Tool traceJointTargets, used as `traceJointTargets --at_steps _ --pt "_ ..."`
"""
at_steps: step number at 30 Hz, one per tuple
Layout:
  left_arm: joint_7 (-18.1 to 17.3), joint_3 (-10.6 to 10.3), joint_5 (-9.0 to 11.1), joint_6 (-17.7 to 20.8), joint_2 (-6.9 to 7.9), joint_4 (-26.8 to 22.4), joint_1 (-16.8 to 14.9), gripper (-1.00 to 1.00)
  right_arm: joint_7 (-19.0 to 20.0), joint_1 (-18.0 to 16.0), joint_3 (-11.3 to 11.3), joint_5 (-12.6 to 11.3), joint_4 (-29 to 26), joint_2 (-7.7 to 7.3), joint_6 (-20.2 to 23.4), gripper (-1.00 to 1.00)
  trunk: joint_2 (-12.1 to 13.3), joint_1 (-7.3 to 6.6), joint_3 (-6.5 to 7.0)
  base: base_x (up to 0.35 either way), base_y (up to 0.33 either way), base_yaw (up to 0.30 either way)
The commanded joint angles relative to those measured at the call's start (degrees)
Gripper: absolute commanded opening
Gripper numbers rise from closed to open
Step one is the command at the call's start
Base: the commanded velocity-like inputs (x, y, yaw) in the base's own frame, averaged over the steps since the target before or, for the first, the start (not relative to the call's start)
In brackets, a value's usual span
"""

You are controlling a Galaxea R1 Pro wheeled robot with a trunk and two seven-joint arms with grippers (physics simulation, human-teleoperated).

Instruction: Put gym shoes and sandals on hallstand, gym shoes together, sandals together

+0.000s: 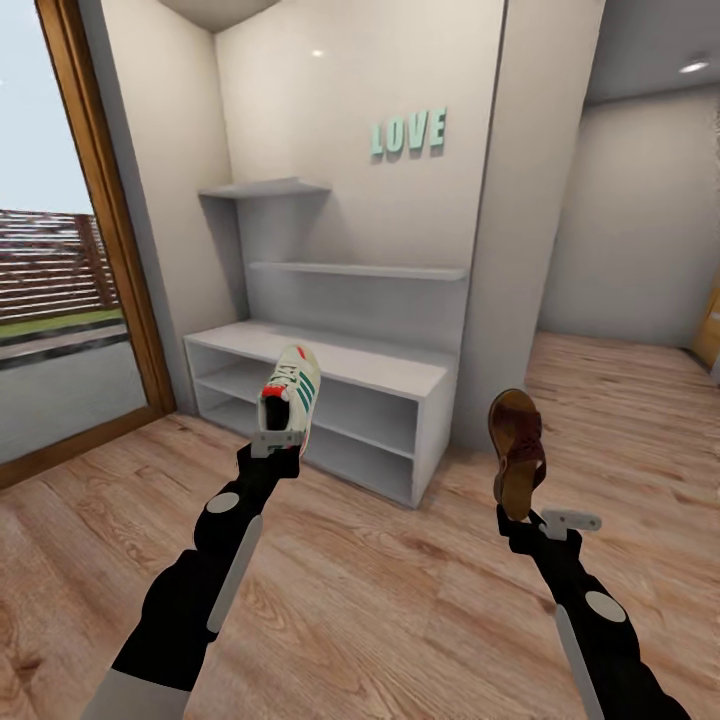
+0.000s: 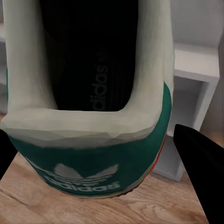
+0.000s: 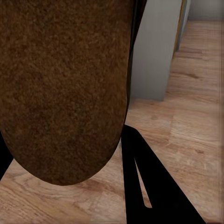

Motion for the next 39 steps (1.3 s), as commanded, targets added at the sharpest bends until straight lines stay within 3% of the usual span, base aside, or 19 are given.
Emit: traceJointTargets --at_steps 1,11,24,39 --pt "0.5 -0.1 0.6 0.2 0.02 -0.1 0.0 -1.0 0.0 0.0 0.0 -0.1 -0.1 0.0 0.4 -1.0 0.0 -0.01 -0.05 0.0 0.076 -0.094" --pt "0.5 -0.1 0.6 0.2 0.02 0.1 0.0 -1.0 0.0 0.0 0.0 -0.1 0.0 0.0 0.4 -1.0 0.0 -0.01 -0.02 0.087 0.103 -0.03" --pt "0.5 -0.2 0.5 0.2 -0.02 1.3 0.0 -1.0 0.0 0.0 0.0 -0.1 -0.1 0.0 0.4 -1.0 0.0 -0.01 0.42 0.194 0.238 -0.237" --pt "0.5 -0.2 0.5 0.2 -0.03 1.3 0.0 -1.0 0.0 0.0 -0.3 -0.2 0.0 0.0 0.4 -1.0 0.0 -0.01 0.45 0.013 0.296 -0.013"
